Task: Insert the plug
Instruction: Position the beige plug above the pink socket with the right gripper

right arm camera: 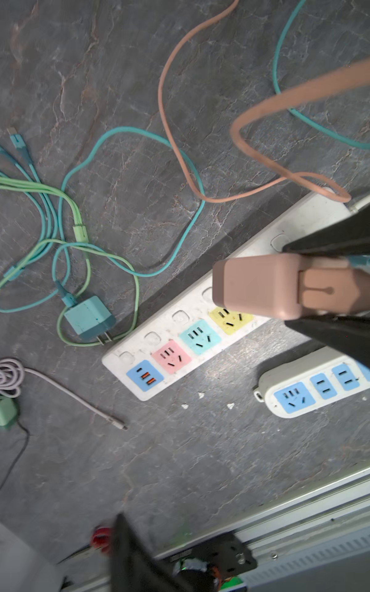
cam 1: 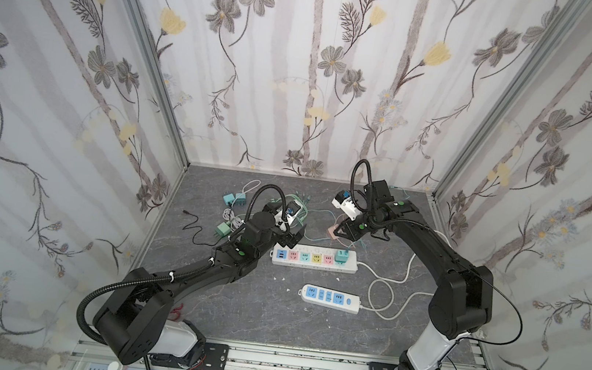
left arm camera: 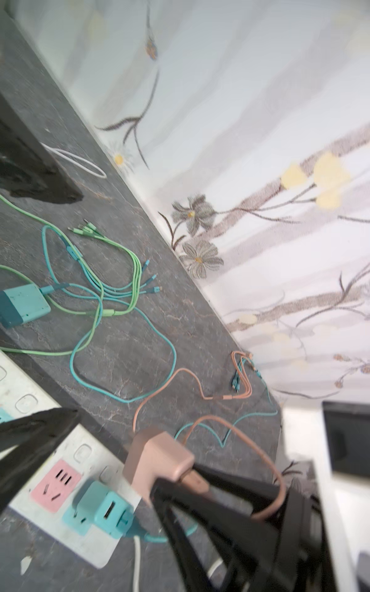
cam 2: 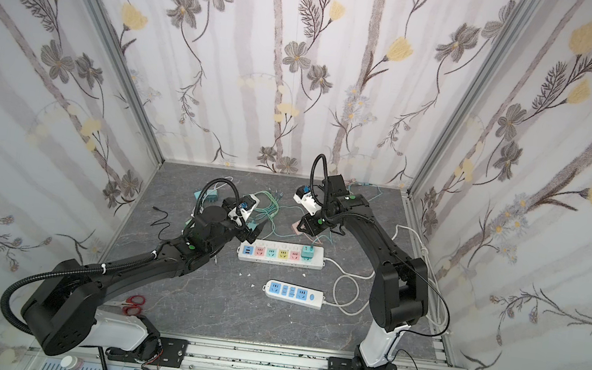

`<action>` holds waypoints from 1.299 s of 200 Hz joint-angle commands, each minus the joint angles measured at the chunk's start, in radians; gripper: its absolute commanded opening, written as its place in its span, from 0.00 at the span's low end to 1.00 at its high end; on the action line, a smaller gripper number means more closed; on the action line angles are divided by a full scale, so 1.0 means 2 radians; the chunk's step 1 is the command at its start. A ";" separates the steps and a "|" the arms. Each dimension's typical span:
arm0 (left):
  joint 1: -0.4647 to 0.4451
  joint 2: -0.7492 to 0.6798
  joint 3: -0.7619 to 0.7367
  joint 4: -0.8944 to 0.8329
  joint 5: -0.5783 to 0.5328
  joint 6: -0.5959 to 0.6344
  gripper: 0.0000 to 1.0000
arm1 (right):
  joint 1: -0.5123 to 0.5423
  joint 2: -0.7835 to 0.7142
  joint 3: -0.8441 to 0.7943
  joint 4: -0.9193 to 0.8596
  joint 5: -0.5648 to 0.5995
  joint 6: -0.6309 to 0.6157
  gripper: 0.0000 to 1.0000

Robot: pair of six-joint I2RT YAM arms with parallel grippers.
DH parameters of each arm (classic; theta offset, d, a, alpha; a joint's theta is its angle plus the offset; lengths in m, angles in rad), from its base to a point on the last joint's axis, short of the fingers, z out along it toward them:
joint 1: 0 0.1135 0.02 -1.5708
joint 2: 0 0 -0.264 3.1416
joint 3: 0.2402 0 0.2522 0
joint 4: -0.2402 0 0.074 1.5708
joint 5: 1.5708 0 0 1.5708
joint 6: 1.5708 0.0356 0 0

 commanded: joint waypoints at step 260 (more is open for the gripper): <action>0.053 -0.071 -0.019 -0.098 -0.124 -0.098 1.00 | 0.086 0.145 0.106 -0.129 0.212 -0.266 0.00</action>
